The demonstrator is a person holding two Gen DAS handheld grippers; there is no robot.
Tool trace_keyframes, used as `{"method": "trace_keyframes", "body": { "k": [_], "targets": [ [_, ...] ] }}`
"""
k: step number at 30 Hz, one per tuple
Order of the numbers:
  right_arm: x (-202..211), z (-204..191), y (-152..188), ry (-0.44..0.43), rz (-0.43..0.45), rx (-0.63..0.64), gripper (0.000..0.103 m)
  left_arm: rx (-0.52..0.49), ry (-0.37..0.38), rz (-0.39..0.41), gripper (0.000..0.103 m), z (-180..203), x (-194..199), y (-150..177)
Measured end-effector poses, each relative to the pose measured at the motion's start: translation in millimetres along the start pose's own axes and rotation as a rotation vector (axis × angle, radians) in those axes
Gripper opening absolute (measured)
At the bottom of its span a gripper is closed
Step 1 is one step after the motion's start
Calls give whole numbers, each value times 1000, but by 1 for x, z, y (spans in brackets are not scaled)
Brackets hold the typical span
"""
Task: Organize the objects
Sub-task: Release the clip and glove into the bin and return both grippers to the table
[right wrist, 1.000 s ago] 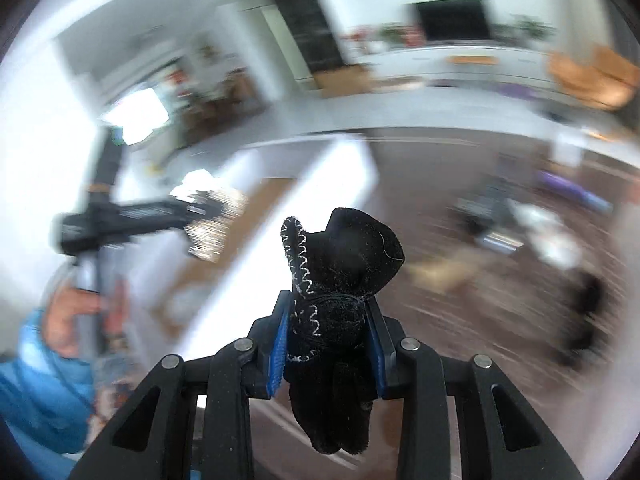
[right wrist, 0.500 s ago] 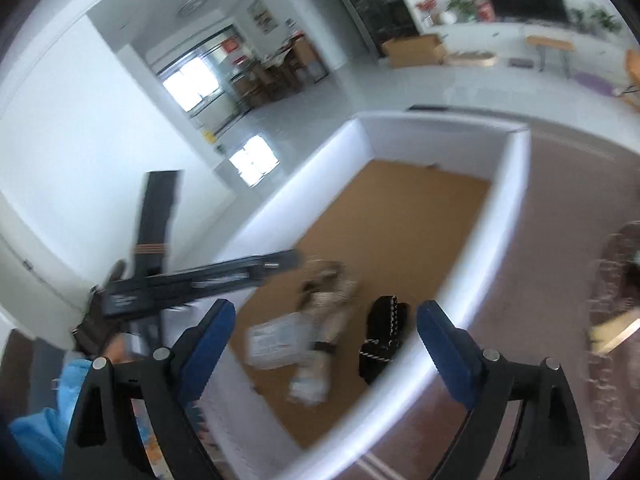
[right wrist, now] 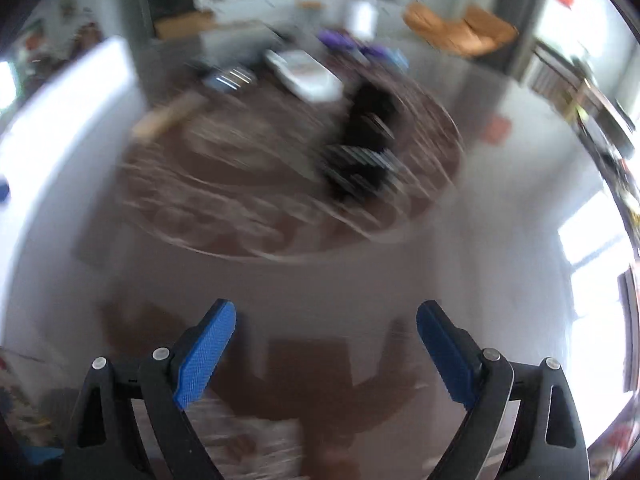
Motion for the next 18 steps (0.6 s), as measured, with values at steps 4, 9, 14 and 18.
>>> {"method": "trace_keyframes", "body": {
  "k": [4, 9, 14, 18],
  "targets": [
    [-23, 17, -26, -9, 38, -50, 103, -75, -119, 120, 82, 21, -29, -44],
    [-51, 20, -71, -2, 86, -52, 103, -36, -241, 149, 103, 7, -64, -83],
    [-56, 16, -98, -11, 132, -30, 103, -68, -226, 241, 103, -6, -70, -81],
    [-56, 16, -96, -11, 133, -30, 103, -81, -215, 237, 103, -12, -74, -73]
  ]
}}
Point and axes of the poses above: each gripper's, at about its wrist camera, not at the fingertips, and x roughly against the way its jaws point, z to its right, y to its underside, the point moved 8 cm from there along -x, roughly the way its jaws point, and after that the axes turned 5 degrees about x, right-handed, at the moved point
